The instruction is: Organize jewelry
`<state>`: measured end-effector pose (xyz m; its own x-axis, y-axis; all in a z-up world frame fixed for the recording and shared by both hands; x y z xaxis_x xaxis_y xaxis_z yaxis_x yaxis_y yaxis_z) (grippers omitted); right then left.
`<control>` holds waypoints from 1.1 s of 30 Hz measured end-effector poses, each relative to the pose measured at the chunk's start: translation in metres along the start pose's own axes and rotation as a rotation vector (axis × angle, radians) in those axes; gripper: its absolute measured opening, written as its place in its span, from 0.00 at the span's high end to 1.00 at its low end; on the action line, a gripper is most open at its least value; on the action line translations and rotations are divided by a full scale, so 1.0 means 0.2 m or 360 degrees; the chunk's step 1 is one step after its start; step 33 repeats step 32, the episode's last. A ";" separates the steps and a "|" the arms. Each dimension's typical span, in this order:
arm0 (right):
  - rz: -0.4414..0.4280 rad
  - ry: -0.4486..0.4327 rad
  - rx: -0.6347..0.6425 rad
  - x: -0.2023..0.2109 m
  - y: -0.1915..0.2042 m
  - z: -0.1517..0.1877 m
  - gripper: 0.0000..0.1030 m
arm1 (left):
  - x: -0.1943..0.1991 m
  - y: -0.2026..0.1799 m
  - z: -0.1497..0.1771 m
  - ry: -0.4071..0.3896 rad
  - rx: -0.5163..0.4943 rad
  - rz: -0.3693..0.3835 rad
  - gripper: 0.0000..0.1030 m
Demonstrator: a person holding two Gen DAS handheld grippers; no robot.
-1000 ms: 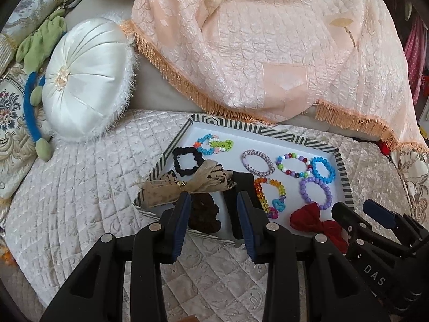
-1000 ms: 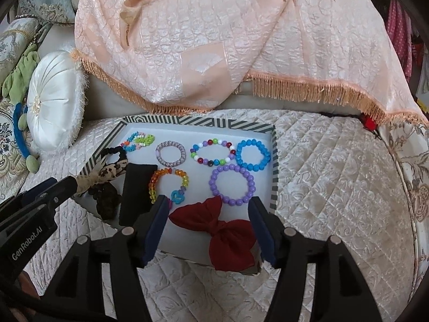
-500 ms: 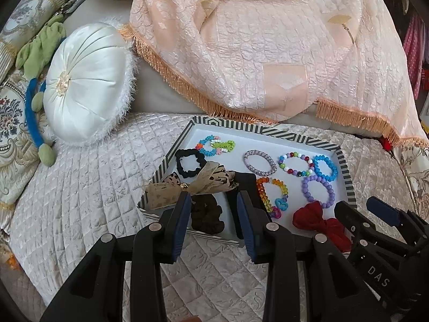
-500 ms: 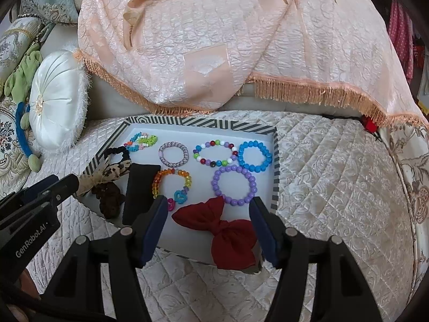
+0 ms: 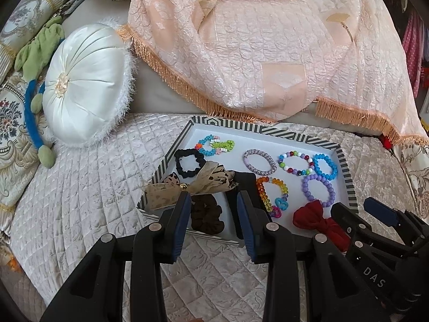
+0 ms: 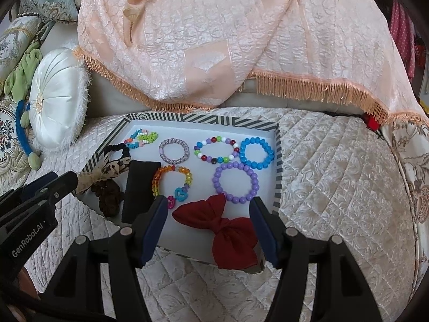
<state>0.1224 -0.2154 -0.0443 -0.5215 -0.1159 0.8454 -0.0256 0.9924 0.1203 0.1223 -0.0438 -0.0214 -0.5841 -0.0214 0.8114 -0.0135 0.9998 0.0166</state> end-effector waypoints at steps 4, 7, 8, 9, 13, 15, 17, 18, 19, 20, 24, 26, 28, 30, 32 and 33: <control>0.0001 0.0000 0.0000 0.00 0.00 0.00 0.36 | 0.00 0.00 0.00 0.0001 0.0000 0.0001 0.84; -0.0003 0.0006 -0.0001 -0.01 0.00 0.00 0.36 | -0.01 0.00 0.00 0.0005 -0.0005 -0.0002 0.84; -0.0003 0.0008 -0.0002 -0.01 0.00 0.01 0.36 | -0.01 0.00 0.00 0.0005 -0.0007 -0.0002 0.84; -0.0004 0.0010 -0.0004 -0.01 0.00 0.01 0.36 | -0.01 0.00 0.00 0.0007 -0.0008 -0.0001 0.84; -0.0006 0.0015 -0.0005 -0.02 0.00 0.01 0.36 | -0.01 0.00 0.00 0.0010 -0.0007 -0.0003 0.84; -0.0005 0.0015 -0.0008 -0.02 0.00 0.01 0.36 | -0.01 0.00 0.00 0.0012 -0.0009 -0.0002 0.84; -0.0005 0.0018 -0.0007 -0.03 -0.01 0.01 0.36 | -0.01 0.00 0.01 0.0014 -0.0009 -0.0005 0.84; -0.0004 0.0019 -0.0007 -0.03 -0.01 0.01 0.36 | -0.02 0.00 0.01 0.0014 -0.0009 -0.0005 0.84; -0.0005 0.0021 -0.0007 -0.03 -0.01 0.02 0.36 | -0.02 0.00 0.01 0.0015 -0.0011 -0.0003 0.84; -0.0006 0.0023 -0.0008 -0.03 -0.01 0.02 0.36 | -0.02 0.00 0.01 0.0017 -0.0012 -0.0002 0.83; -0.0009 0.0027 -0.0007 -0.04 -0.01 0.02 0.36 | -0.02 -0.01 0.01 0.0024 -0.0013 0.0006 0.84; -0.0011 0.0030 -0.0008 -0.04 -0.01 0.02 0.36 | -0.03 -0.01 0.01 0.0025 -0.0015 0.0015 0.84; -0.0012 0.0030 -0.0011 -0.05 -0.02 0.03 0.36 | -0.03 -0.02 0.02 0.0022 -0.0014 0.0043 0.84; -0.0015 0.0033 -0.0015 -0.05 -0.02 0.03 0.36 | -0.04 -0.03 0.01 0.0012 -0.0015 0.0065 0.84; -0.0017 0.0037 -0.0019 -0.06 -0.03 0.04 0.36 | -0.03 -0.03 0.01 0.0005 -0.0022 0.0050 0.84; -0.0017 0.0037 -0.0019 -0.06 -0.03 0.04 0.36 | -0.03 -0.03 0.01 0.0005 -0.0022 0.0050 0.84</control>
Point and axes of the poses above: each gripper's, at about its wrist camera, not at the fingertips, and x roughly against the way its jaws point, y to its left, z to its underside, the point moved 9 cm from there along -x, roughly the way its jaws point, and after that the axes turned 8 degrees about y, right-handed, at the moved point
